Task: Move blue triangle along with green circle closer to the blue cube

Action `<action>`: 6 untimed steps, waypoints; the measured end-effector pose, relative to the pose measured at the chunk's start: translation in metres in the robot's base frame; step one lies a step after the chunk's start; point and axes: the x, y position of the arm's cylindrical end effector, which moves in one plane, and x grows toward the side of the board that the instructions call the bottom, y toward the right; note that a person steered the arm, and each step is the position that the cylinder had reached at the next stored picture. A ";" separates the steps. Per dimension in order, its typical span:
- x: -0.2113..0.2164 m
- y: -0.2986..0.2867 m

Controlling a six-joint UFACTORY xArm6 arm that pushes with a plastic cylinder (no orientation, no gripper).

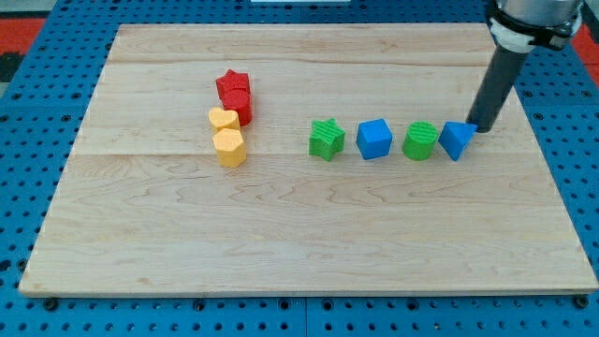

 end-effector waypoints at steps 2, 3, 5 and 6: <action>0.015 0.037; 0.016 0.007; 0.016 -0.015; 0.020 -0.014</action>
